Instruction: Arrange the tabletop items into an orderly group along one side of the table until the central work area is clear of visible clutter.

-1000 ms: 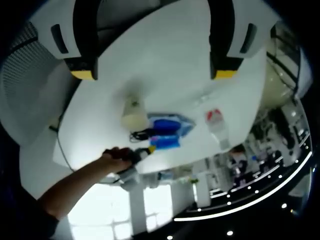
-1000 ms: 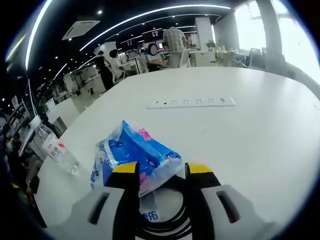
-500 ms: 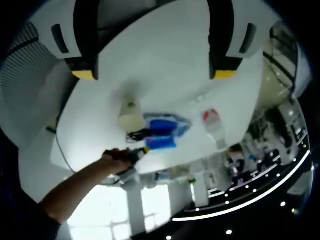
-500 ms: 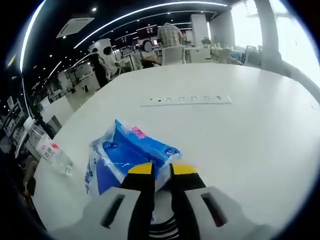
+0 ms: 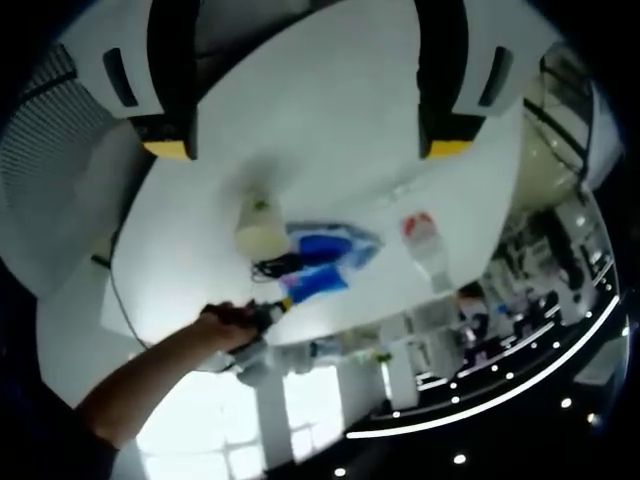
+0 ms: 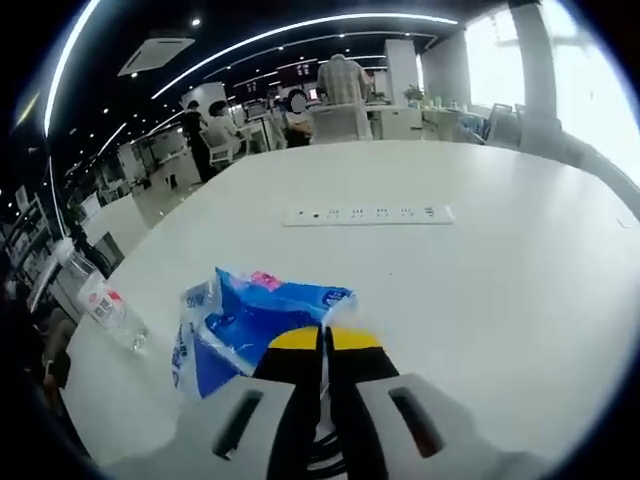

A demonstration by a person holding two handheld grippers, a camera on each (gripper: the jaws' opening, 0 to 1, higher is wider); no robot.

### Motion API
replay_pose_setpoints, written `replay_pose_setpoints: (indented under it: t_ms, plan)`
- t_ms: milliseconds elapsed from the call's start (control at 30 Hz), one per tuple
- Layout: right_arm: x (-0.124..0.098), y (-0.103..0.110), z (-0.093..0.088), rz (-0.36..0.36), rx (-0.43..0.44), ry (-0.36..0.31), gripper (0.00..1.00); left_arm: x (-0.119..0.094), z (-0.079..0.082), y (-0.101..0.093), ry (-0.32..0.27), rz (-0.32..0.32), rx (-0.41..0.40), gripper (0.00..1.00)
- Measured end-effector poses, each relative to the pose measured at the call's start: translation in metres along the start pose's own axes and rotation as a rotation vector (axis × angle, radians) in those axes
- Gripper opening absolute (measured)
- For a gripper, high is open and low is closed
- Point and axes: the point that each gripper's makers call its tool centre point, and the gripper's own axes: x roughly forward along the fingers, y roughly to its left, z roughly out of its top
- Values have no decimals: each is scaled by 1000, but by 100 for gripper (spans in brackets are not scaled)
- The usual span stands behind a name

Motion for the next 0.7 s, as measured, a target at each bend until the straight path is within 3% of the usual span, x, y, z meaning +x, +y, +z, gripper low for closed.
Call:
replay_pose_setpoints:
  t_ms: [300,700]
  plan:
    - [-15,-10,19,-10,13,-58,0,0,2,0,-15,-5,6,88]
    - [-35,-35,31,-61,4,-99,0,0,6,-2,-27,-14,13,88]
